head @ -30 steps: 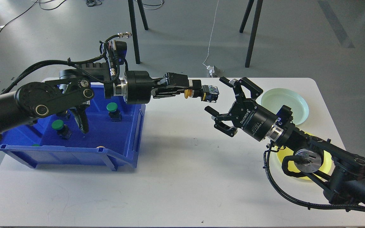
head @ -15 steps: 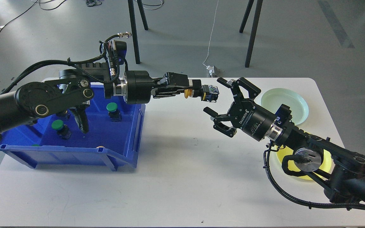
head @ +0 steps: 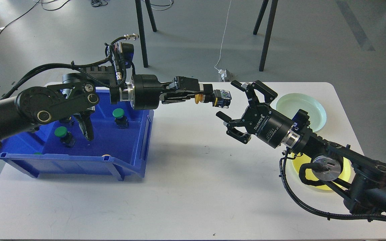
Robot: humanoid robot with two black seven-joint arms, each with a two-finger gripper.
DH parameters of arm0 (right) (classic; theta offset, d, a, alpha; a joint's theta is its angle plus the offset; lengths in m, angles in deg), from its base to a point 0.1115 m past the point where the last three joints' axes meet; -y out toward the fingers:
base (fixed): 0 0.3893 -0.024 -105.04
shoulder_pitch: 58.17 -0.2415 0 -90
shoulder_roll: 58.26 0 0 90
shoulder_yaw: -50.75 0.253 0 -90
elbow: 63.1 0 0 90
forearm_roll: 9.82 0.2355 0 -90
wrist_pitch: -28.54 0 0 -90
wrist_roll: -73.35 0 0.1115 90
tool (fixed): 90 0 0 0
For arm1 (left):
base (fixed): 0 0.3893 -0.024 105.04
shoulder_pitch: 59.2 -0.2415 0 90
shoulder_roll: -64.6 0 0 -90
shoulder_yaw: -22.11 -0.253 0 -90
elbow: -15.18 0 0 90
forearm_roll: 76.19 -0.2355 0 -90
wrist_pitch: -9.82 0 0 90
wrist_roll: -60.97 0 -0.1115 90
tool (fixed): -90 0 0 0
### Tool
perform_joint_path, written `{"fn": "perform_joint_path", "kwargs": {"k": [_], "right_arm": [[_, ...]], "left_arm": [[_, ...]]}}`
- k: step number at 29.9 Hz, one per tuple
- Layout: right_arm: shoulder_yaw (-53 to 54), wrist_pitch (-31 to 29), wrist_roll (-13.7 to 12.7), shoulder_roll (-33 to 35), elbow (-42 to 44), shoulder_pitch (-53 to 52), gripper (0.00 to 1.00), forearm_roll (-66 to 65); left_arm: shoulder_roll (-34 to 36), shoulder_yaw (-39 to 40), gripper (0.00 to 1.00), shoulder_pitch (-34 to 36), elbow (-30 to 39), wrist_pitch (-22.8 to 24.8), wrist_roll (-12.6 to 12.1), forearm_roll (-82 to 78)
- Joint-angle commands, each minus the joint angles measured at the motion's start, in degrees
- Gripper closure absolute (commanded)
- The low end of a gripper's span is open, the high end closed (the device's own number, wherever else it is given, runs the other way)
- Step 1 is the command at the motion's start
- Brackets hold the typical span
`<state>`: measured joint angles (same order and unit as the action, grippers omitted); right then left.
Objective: Pass button and place on color plate
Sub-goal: 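Close the right gripper on the button held by the left gripper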
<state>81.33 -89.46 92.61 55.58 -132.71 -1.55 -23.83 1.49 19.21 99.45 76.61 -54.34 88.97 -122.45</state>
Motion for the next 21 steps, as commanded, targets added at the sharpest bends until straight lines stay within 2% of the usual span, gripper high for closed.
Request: {"fn": "perform_joint_path", "kwargs": {"k": [1,21], "right_arm": [[-0.08,0.00,0.08,0.68,-0.18,-0.02,0.02,0.04],[-2.28,0.00,0.08,1.30,-0.35,-3.09,0.02,-0.32]], "left_arm": [[0.00,-0.01,0.73,0.00,-0.08,0.00,0.00,0.29],[-0.18,-0.01,0.73,0.00,-0.08,0.08,0.00,0.29]]}}
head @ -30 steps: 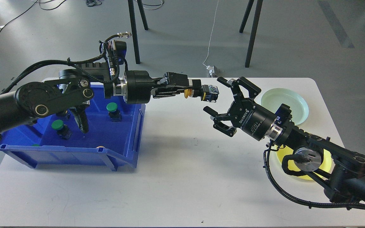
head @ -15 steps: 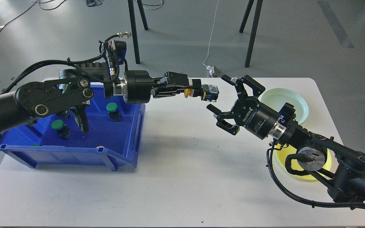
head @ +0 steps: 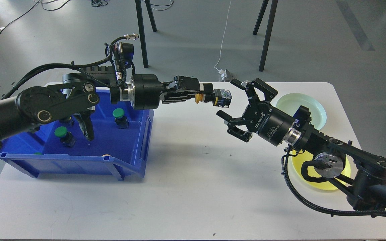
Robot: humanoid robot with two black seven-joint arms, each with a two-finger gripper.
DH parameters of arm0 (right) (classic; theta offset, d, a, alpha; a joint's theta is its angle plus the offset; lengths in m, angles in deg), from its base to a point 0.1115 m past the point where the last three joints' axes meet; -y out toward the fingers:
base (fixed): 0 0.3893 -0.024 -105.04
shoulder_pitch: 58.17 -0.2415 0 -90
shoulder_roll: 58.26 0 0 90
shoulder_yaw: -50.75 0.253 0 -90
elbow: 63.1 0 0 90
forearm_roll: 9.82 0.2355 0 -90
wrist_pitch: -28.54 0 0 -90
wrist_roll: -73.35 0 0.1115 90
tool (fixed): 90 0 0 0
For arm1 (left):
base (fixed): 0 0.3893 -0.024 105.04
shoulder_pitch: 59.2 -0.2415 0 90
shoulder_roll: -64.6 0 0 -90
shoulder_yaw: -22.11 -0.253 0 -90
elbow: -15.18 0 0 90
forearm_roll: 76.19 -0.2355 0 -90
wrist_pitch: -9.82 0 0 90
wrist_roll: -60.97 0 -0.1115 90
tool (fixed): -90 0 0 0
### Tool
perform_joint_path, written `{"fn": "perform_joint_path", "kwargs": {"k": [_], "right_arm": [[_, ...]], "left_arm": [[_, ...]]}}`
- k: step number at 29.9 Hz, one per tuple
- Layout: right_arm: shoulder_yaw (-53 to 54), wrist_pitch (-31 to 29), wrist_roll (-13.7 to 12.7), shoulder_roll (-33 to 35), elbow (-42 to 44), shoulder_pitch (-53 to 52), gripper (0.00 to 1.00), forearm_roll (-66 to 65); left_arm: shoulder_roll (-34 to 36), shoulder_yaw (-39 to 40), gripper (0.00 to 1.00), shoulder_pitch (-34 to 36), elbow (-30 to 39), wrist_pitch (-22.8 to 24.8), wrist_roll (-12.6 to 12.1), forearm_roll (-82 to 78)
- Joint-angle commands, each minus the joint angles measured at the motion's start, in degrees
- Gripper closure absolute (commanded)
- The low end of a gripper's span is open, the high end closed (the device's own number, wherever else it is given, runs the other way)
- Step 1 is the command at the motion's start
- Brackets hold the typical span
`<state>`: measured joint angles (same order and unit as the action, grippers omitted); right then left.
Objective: Pass button and place on color plate
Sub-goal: 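Close the right gripper on the button held by the left gripper, then open the left gripper and pull the right gripper away with the button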
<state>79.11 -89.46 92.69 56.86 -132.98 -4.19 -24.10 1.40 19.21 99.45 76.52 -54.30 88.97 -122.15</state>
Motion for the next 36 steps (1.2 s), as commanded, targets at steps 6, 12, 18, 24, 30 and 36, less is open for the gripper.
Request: {"fn": "perform_joint_path", "kwargs": {"k": [6,12,18,24,30,36], "right_arm": [[-1.46,0.00,0.00,0.02,-0.08,-0.64,0.03,-0.39],[-1.64,0.00,0.00,0.02,-0.26,-0.55,0.04,-0.57],[-1.64,0.00,0.00,-0.07,-0.26,-0.72,0.16,-0.57],[-1.64,0.00,0.17,-0.33,-0.35,-1.25,0.37,-0.66],[-1.64,0.00,0.26,-0.51,-0.35,-1.51,0.64,-0.66],[-1.64,0.00,0.87,-0.86,0.00,-1.95,0.83,-0.57]], "left_arm": [[-0.08,0.00,0.73,0.00,-0.09,-0.04,0.00,0.08],[-0.08,0.00,0.73,0.00,-0.09,-0.04,0.00,0.08],[-0.08,0.00,0.73,0.00,-0.09,-0.04,0.00,0.08],[-0.08,0.96,0.73,-0.17,-0.09,0.04,0.00,0.08],[-0.08,1.14,0.72,-0.70,-0.09,-0.04,0.00,0.08],[-0.17,2.37,0.70,-1.49,-0.09,-0.40,0.00,0.08]]}}
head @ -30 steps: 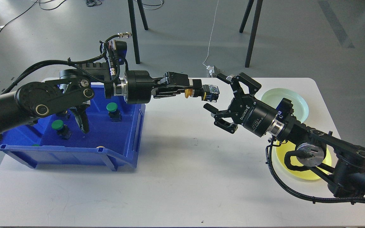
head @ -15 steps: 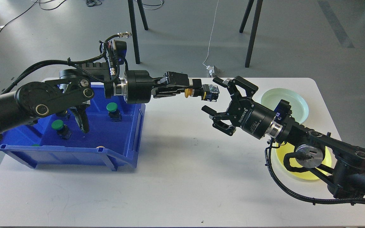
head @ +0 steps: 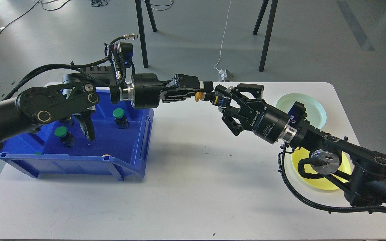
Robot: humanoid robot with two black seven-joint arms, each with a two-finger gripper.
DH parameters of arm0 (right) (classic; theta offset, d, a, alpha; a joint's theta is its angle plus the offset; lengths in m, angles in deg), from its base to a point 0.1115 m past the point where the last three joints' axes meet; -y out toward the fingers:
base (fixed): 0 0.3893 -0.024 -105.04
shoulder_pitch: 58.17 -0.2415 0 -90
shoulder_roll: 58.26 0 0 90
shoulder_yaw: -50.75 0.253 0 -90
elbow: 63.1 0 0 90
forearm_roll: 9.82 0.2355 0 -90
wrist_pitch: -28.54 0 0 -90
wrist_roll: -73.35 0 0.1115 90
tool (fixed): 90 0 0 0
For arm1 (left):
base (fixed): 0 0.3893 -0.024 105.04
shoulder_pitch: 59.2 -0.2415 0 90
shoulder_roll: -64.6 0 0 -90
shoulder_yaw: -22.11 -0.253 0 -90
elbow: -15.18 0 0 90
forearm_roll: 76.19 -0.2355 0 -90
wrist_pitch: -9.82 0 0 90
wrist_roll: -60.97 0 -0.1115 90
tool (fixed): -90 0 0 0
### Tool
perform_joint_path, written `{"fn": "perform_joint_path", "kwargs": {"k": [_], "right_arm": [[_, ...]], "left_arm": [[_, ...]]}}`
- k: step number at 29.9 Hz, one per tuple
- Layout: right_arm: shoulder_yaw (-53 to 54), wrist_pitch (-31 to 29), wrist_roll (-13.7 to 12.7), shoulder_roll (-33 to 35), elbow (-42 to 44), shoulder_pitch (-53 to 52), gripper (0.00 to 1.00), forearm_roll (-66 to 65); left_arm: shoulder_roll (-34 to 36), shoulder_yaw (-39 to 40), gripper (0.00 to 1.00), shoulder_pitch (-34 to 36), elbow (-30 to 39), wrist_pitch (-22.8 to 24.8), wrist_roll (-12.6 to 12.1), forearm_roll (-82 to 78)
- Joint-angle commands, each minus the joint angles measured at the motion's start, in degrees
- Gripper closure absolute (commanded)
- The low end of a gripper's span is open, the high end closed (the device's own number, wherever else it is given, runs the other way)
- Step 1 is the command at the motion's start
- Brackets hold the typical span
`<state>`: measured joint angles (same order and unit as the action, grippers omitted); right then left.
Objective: Pass button and place on color plate
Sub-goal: 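Open the left gripper and pull the right gripper away with the button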
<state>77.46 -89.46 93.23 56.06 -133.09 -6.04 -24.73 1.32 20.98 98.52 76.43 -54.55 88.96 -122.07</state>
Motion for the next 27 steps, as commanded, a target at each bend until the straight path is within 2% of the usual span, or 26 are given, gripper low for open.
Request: {"fn": "perform_joint_path", "kwargs": {"k": [1,4,8,9,11,12,19,23,27], "right_arm": [[0.00,0.00,0.51,-0.07,0.11,-0.18,0.84,0.06],[0.00,0.00,0.77,-0.07,0.11,-0.18,0.85,0.06],[-0.09,0.00,0.86,-0.07,0.11,-0.18,0.86,0.06],[-0.09,0.00,0.86,0.02,0.11,-0.18,0.86,0.06],[-0.09,0.00,0.86,-0.07,0.20,-0.18,0.86,0.06],[-0.09,0.00,0.86,0.02,0.20,-0.18,0.87,0.06],[1.14,0.00,2.62,1.77,0.11,0.87,0.88,0.23],[5.17,0.00,2.36,9.40,0.20,4.02,0.88,-0.38],[13.60,0.00,2.53,16.97,-0.06,13.24,0.89,-0.91]], "left_arm": [[-0.09,0.69,0.68,-0.75,0.01,-0.22,0.01,0.01],[-0.09,1.92,0.64,-1.10,0.01,-0.40,0.01,0.01],[0.00,5.08,0.46,-3.47,0.01,-0.40,0.01,0.01],[0.00,6.04,0.40,-3.91,0.01,-0.31,0.01,0.01],[0.00,7.54,0.15,-4.52,-0.08,-0.05,0.01,0.01],[0.09,8.15,0.12,-4.87,-0.08,0.21,0.01,0.01],[-0.18,9.22,0.05,-5.32,-1.39,0.65,0.01,2.37],[-0.26,9.13,0.03,-5.32,-1.75,0.65,0.01,4.31],[-0.26,9.13,0.03,-5.40,-1.92,0.65,0.01,4.40]]}}
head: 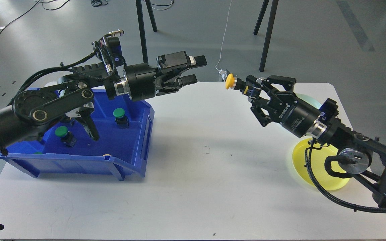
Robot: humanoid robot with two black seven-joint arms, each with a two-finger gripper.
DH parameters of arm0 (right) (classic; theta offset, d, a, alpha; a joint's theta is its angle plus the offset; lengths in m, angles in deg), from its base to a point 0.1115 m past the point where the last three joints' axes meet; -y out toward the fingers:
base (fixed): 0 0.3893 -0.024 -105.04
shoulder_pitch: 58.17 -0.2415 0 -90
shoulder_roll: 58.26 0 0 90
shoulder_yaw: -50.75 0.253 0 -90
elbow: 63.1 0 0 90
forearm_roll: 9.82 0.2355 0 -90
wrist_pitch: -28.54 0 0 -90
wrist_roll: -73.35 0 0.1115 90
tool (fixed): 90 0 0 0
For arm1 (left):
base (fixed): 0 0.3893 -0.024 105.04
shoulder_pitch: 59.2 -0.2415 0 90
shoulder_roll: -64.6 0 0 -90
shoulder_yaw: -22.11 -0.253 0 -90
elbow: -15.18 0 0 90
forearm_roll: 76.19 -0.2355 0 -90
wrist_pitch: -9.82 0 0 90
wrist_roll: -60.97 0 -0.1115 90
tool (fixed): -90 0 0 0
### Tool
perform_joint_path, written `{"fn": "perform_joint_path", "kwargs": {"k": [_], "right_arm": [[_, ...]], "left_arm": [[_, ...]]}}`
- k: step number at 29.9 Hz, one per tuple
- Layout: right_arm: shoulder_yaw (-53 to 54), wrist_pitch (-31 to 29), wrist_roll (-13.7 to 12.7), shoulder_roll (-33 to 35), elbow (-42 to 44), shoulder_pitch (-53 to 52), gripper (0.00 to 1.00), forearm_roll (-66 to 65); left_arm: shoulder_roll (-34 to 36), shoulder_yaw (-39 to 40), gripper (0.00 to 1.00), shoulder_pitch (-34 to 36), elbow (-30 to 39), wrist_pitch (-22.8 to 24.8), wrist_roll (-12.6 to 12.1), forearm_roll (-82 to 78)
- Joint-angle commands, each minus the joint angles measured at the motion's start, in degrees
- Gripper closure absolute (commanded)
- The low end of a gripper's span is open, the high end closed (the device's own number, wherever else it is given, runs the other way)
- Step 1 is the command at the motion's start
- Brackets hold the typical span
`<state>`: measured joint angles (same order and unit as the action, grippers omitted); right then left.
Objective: Pass button and place on color plate
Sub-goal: 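Open the left gripper and pull the right gripper away with the button, then lower the button into the yellow plate with the right gripper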
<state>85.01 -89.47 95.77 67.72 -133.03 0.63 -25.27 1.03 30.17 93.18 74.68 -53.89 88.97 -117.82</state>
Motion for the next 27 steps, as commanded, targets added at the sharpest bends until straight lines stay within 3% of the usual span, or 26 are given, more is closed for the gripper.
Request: {"fn": "perform_joint_path", "kwargs": {"k": [1,5,10,18,27], "right_arm": [[8.68,0.02,-0.01,6.71,-0.21,9.63,0.89,-0.46],[15.91,1.02,-0.01,11.46,-2.23,19.14,0.91,-4.05],[16.97,13.93,0.17,15.78,-6.53,27.49,0.92,-12.13],[13.20,39.77,1.75,13.67,-5.58,30.85,0.91,-31.30],[8.54,48.31,1.84,8.67,3.12,29.61,0.85,-40.54]], "left_arm": [[-0.06,0.03,0.03,-0.06,-0.26,-0.01,0.00,0.15],[-0.15,0.03,0.03,-0.06,-0.26,-0.01,0.00,0.15],[-0.15,0.03,0.03,-0.06,-0.26,-0.01,0.00,0.15],[-0.24,0.03,0.03,-0.06,-0.26,-0.09,0.00,1.02],[-0.24,0.03,0.02,-0.41,-0.35,-0.18,0.00,1.90]]}}
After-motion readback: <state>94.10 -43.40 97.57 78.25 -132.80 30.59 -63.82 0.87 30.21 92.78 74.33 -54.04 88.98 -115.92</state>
